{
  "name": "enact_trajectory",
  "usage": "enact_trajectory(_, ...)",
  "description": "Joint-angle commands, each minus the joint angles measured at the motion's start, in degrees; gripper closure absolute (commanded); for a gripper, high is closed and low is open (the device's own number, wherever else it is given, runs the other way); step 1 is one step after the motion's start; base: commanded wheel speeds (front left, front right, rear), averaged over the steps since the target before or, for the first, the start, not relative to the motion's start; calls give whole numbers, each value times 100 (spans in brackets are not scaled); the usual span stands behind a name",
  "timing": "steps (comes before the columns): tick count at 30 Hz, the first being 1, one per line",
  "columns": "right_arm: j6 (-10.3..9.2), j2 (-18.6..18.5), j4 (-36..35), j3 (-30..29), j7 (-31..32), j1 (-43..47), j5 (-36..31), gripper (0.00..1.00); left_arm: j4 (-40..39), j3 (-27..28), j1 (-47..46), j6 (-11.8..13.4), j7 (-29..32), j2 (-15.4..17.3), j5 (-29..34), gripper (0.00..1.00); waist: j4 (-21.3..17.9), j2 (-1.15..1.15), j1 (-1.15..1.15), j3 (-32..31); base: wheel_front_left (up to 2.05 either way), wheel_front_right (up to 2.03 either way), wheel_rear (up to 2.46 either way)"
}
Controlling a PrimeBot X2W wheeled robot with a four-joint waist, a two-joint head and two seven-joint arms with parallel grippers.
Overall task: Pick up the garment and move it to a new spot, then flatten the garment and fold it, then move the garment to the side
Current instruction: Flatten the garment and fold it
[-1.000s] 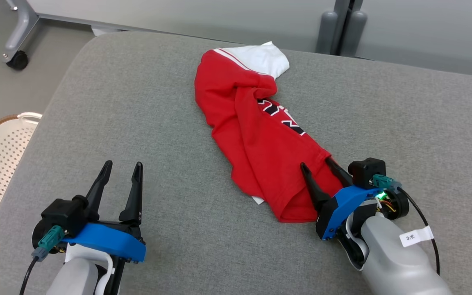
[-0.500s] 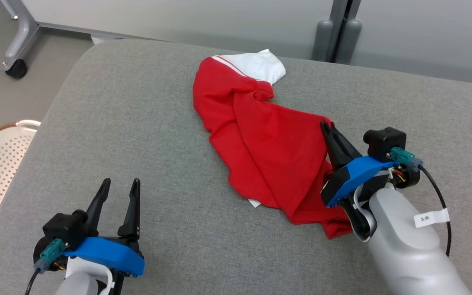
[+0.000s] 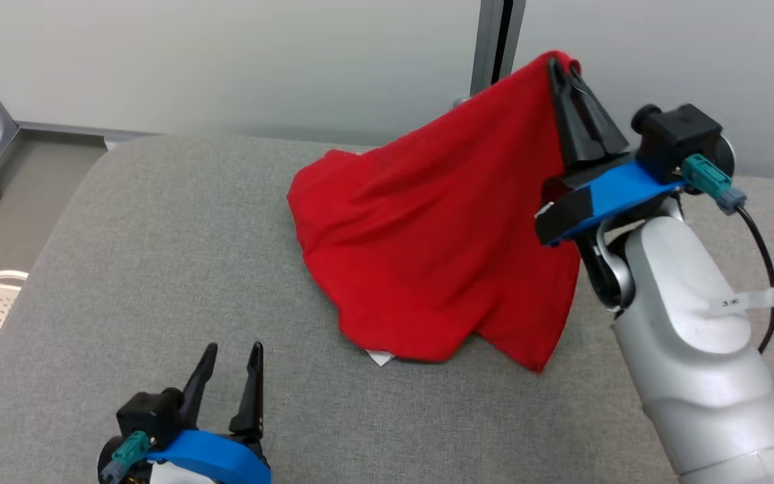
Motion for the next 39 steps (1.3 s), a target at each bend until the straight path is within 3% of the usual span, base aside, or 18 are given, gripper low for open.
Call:
enact_trajectory(1, 0, -6, -38, 207, -20, -163, 114, 100, 38, -1, 73, -8, -14, -50, 53, 0, -116, 0, 0, -174, 0, 0, 0)
enact_trajectory(7, 0, -13, -231, 1500, 131, -883, 1044, 100, 282, -41, 253, -8, -14, -278, 176, 0, -110, 0, 0, -447, 0, 0, 0)
enact_trajectory(12, 0, -19, -183, 1668, 65, -1548, 1469, 100, 456, -68, 348, -8, -14, -355, 170, 0, -63, 0, 0, -526, 0, 0, 0)
enact_trajectory(16, 0, -22, 258, 1042, 20, -1769, 1160, 100, 516, 11, 434, -8, -14, -367, 150, 0, -121, 0, 0, -503, 0, 0, 0)
enact_trajectory(17, 0, -17, 600, 522, 16, -1714, 708, 100, 516, 44, 442, -8, -14, -342, 151, 0, -182, 0, 0, -445, 0, 0, 0)
enact_trajectory(21, 0, -242, 1291, -664, 64, -1319, -447, 100, 470, -1, 380, -8, -15, -265, 84, 0, -274, 0, 0, -269, 0, 0, 0)
enact_trajectory(25, 0, -441, 1599, -1897, 180, -774, -1523, 100, 358, -134, 264, -8, -14, -118, -9, 0, -312, 0, 0, -48, 0, 0, 0)
enact_trajectory(26, 0, -468, 1592, -2254, 215, -618, -1768, 62, 337, -180, 252, -8, -14, -73, -29, 0, -325, 0, 0, 8, 0, 0, 0)
enact_trajectory(27, 0, -474, 1551, -2597, 262, -446, -2063, 0, 307, -210, 226, -8, -14, -46, -65, 0, -335, 0, 0, 53, 0, 0, 0)
enact_trajectory(31, 0, -223, 1178, -3700, 306, 80, -2925, 0, 211, -313, 175, -8, -14, 108, -159, 0, -413, 0, 0, 195, 0, 0, 0)
enact_trajectory(34, 0, -62, 923, -4131, 221, 347, -3286, 0, 167, -350, 179, -8, -14, 173, -209, 0, -500, 0, 0, 254, 0, 0, 0)
enact_trajectory(36, 0, -10, 909, -4145, 142, 495, -3261, 0, 139, -354, 186, -8, -14, 205, -238, 0, -576, 0, 0, 282, 0, 0, 0)
enact_trajectory(39, 0, -8, 1388, -3458, 4, 794, -2435, 0, 102, -411, 180, -8, -14, 241, -264, 0, -712, 0, 0, 321, 0, 0, 0)
